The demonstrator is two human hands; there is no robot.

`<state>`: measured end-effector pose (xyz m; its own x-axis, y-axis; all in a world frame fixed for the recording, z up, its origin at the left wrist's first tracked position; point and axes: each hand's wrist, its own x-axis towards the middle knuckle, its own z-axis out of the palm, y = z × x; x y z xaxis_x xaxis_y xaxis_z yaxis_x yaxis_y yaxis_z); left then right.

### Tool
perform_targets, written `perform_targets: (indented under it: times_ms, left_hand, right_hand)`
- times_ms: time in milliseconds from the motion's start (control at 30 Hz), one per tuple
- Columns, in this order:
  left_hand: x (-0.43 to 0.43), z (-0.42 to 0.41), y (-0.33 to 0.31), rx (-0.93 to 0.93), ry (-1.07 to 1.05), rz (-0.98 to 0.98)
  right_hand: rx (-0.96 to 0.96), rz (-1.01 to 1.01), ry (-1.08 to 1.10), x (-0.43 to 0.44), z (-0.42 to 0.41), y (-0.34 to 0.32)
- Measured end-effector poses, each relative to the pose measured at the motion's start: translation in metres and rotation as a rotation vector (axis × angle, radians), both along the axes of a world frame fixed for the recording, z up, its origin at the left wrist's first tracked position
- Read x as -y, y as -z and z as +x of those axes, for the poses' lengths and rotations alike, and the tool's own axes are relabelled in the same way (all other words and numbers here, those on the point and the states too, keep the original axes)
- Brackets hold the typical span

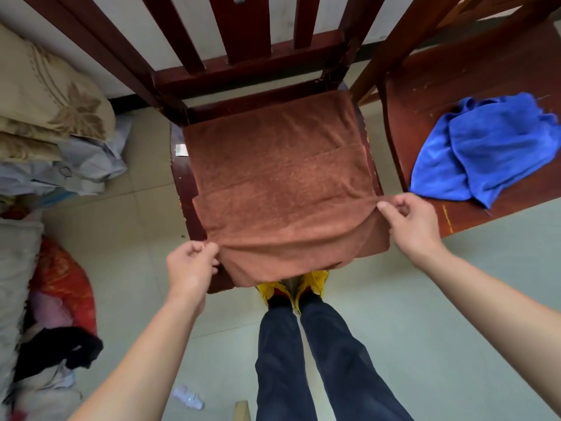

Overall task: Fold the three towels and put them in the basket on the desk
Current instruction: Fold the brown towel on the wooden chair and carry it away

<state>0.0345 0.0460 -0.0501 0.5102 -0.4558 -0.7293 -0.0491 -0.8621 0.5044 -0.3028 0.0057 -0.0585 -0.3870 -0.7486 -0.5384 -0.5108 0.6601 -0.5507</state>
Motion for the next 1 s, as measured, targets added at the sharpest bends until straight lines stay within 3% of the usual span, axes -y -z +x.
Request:
perform_targets:
  times_ms: [133,233,400,533,700,833,1000]
  left_hand:
    - [0.06,0.018,-0.007,0.022,-0.067,-0.168]
    - [0.084,0.026,0.003,0.028,-0.093,-0.165]
    - [0.037,0.008,0.025,0.032,0.023,0.154]
    - [-0.02,-0.014,0.038,-0.012,0.117,0.298]
    - [-0.021,-0.012,0.022,-0.02,0.053,0.13]
    - [0.009,-0.007,-0.005,0.016,-0.044,-0.063]
    - [0.069,0.002,-0.004,0.053,-0.156,-0.246]
  right_hand:
    - [0.078,-0.13,0.051,0.067,0.011,-0.001]
    - [0.039,-0.097,0.052,0.093,0.02,0.007]
    - [-0.153,0.295,-0.118,0.051,0.019,0.011]
    - [-0.147,0.452,-0.14,0.001,0.014,0.017]
    - [-0.129,0.253,-0.088,-0.004,0.003,0.007]
    - [0.003,0.092,0.01,0.025,0.001,-0.002]
    - [0.036,-0.115,0.051,0.085,0.018,-0.008]
